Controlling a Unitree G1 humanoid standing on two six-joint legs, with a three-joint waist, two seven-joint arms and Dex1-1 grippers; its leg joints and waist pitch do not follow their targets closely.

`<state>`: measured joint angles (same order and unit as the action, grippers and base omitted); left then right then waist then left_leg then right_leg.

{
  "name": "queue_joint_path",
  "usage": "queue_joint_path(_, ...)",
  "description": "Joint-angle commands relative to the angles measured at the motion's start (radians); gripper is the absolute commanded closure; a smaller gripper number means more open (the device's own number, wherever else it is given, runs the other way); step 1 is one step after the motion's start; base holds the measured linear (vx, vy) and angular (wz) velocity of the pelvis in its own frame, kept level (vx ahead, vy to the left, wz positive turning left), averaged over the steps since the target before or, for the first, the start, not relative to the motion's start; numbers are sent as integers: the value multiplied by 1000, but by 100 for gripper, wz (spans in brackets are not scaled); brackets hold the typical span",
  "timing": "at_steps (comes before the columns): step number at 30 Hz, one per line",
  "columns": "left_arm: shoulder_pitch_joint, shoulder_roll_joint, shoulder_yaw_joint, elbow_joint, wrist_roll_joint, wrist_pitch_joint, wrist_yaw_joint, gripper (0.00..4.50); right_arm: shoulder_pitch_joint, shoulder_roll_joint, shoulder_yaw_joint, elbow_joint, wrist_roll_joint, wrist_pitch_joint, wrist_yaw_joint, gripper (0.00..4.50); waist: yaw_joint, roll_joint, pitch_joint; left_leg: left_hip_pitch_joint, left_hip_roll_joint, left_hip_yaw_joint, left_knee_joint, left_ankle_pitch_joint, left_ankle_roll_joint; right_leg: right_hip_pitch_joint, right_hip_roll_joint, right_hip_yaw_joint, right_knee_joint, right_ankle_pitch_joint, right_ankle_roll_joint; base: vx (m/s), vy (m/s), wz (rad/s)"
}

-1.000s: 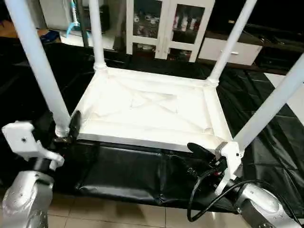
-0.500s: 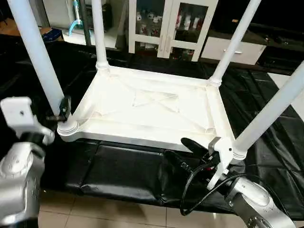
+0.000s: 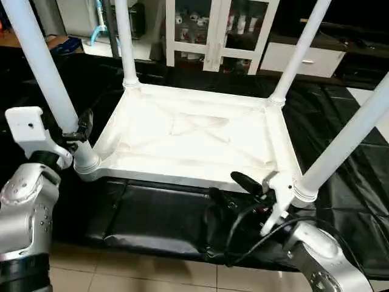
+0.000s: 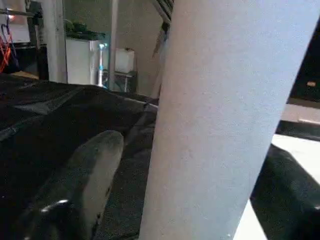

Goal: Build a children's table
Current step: Rotate leg to tighten, then flip table

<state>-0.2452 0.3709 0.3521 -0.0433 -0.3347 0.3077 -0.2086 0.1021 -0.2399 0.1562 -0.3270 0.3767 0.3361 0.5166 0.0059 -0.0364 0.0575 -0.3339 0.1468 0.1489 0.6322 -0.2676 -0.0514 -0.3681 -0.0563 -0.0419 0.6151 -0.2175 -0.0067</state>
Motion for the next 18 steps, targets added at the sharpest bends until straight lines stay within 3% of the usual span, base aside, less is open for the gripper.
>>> queue_joint_path(1, 0, 3, -10, -15, 14, 25, 8, 66, -18, -2, -12, 28, -24, -23, -11, 77, 3, 29, -49, -5, 81, -32, -97, -35, -2, 36, -91, 55, -48, 78, -256, 0, 0, 0)
queue_joint_path(4, 5, 7, -14, -1, 28, 12, 16, 89, -36, 2, -14, 58, -41, -39, -17, 77, 2, 29, -48, -4, 81, -30, -99, -57, -5, 36, -91, 56, -51, 50, -258, 0, 0, 0)
queue_joint_path(5, 4, 10, -13, 6, 35, 4, 22, 97, -51, 5, -19, 62, -44, -37, -21, 77, 1, 17, -47, -5, 81, -28, -99, -61, -1, 36, -91, 56, -53, 41, -257, 0, 0, 0)
queue_joint_path(8, -1, 6, -8, 10, 29, 5, 29, 126, -62, 7, -26, 62, -40, -30, -24, 77, 4, 19, -46, -5, 82, -30, -100, -58, 5, 36, -93, 57, -52, 14, -252, 0, 0, 0)
queue_joint_path(9, -2, 7, -10, 14, 29, 10, 25, 132, -68, 10, -25, 73, -41, -36, -27, 77, 1, 3, -46, -5, 82, -28, -100, -59, 8, 35, -92, 56, -54, 8, -249, 0, 0, 0)
queue_joint_path(12, 4, 12, -17, 17, 38, 12, 18, 167, -75, 13, -17, 88, -53, -48, -32, 77, 4, 13, -46, -5, 83, -29, -101, -63, 6, 33, -95, 57, -54, -9, -246, 0, 0, 0)
queue_joint_path(13, 6, 10, -18, 1, 32, 37, 20, 167, -79, 17, -20, 86, -48, -48, -39, 77, 1, -3, -47, -4, 84, -27, -101, -55, 9, 33, -94, 57, -55, -2, -245, 0, 0, 0)
queue_joint_path(14, 10, 13, -21, -12, 32, 53, 18, 172, -80, 22, -26, 82, -46, -45, -45, 77, 4, -8, -46, -6, 83, -26, -101, -46, 15, 34, -96, 58, -54, -10, -244, 0, 0, 0)
queue_joint_path(15, 12, 15, -22, -22, 33, 73, 21, 184, -80, 28, -33, 79, -43, -38, -56, 77, 4, -6, -46, -4, 83, -26, -101, -38, 16, 32, -97, 58, -53, -18, -241, 0, 0, 0)
queue_joint_path(16, 17, 18, -26, -36, 28, 99, 19, 194, -75, 34, -45, 79, -44, -34, -73, 77, 3, -16, -46, -4, 84, -25, -101, -32, 18, 31, -97, 58, -54, -21, -239, 0, 0, 0)
queue_joint_path(17, 22, 17, -30, -46, 24, 113, 17, 194, -70, 39, -55, 82, -46, -36, -87, 77, 4, -9, -47, -2, 84, -25, -100, -15, 16, 30, -97, 57, -50, -13, -240, 0, 0, 0)
queue_joint_path(18, 25, 15, -31, -49, 25, 111, 19, 203, -65, 43, -60, 87, -47, -42, -94, 77, 3, -13, -47, -1, 84, -25, -100, -3, 16, 28, -94, 56, -51, 3, -240, 0, 0, 0)
